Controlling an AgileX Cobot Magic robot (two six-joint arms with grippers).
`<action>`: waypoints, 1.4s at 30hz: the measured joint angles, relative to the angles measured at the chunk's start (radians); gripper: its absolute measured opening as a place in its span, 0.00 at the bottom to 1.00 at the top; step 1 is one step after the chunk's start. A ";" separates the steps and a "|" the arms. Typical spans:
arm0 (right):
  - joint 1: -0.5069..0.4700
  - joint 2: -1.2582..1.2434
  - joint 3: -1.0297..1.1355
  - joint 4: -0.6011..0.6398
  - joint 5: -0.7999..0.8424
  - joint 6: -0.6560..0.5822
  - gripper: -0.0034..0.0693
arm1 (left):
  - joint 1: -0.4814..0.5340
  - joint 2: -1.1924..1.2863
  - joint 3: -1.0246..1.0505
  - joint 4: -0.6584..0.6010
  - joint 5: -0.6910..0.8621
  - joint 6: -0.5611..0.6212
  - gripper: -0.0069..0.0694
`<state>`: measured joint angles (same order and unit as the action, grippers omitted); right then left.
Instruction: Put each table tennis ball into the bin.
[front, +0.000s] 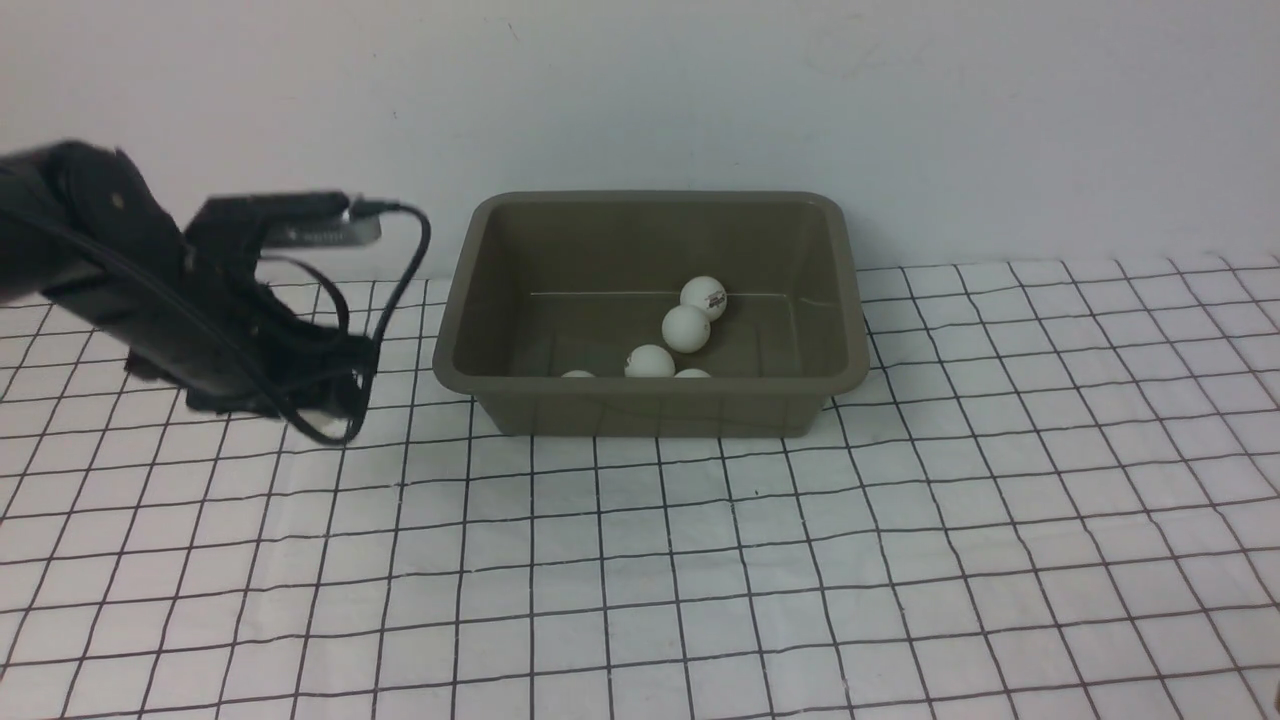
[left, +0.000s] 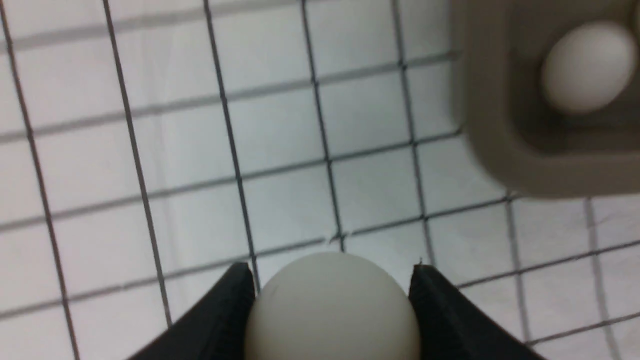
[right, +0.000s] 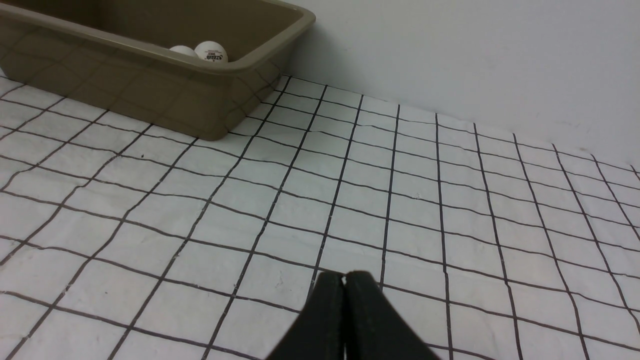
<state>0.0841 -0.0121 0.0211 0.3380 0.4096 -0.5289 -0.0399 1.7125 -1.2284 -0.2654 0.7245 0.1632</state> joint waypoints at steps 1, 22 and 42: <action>0.000 0.000 0.000 0.000 0.000 0.000 0.02 | -0.005 -0.012 -0.054 0.000 0.027 0.000 0.55; 0.000 0.000 0.000 0.000 0.000 0.000 0.02 | -0.251 0.440 -0.606 0.038 0.085 -0.007 0.55; 0.000 0.000 0.000 0.000 0.000 0.000 0.02 | -0.251 0.298 -0.791 0.045 0.218 0.003 0.23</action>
<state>0.0841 -0.0121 0.0211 0.3380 0.4096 -0.5289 -0.2913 2.0101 -2.0198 -0.2200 0.9429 0.1664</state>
